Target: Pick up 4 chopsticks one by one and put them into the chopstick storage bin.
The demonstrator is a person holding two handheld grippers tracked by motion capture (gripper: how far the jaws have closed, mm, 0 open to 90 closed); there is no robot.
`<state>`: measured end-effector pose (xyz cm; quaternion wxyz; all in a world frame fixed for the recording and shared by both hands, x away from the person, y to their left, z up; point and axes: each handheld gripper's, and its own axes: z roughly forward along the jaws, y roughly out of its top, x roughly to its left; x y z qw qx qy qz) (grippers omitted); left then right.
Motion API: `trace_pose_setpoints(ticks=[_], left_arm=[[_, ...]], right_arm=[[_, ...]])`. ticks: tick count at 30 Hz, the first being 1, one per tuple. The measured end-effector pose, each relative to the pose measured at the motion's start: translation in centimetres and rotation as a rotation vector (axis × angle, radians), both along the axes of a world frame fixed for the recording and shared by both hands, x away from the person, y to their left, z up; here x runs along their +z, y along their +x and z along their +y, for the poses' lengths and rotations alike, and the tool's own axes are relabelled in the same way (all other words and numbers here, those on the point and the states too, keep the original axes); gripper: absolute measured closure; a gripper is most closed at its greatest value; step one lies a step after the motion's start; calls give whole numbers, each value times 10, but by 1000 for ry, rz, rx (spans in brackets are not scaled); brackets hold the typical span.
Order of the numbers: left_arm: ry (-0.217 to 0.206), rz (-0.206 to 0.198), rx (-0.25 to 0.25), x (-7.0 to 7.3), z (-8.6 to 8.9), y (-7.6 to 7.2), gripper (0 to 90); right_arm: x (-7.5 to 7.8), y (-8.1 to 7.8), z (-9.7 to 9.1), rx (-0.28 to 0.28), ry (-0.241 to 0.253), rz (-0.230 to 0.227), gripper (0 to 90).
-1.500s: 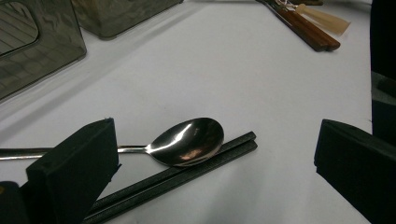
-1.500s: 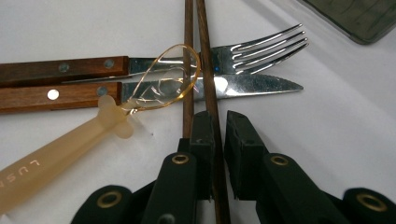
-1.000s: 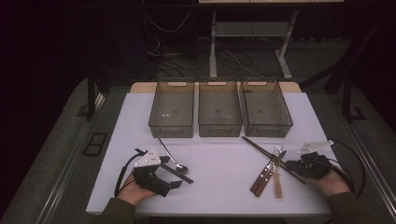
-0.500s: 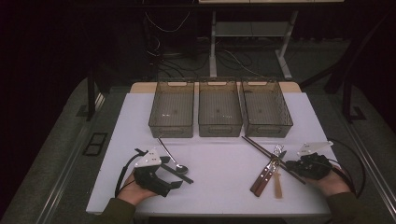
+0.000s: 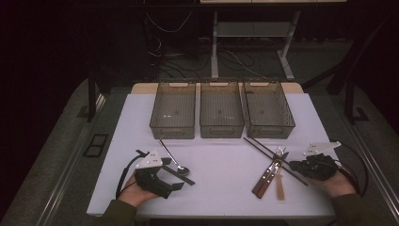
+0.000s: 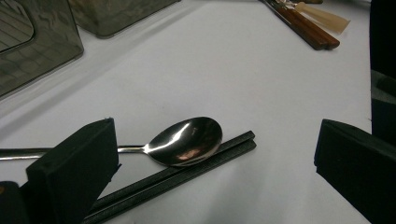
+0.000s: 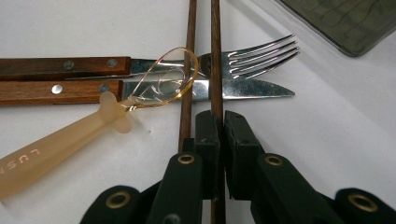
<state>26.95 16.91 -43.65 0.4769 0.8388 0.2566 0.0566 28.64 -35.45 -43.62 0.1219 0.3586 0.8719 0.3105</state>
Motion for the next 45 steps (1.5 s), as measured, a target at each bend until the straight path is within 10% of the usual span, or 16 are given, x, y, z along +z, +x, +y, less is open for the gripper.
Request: trace_pose_setpoints(ticks=[45], left_arm=[[28, 3, 13, -3, -3, 1, 0]], right_arm=[[35, -3, 2, 10, 180, -41, 847]])
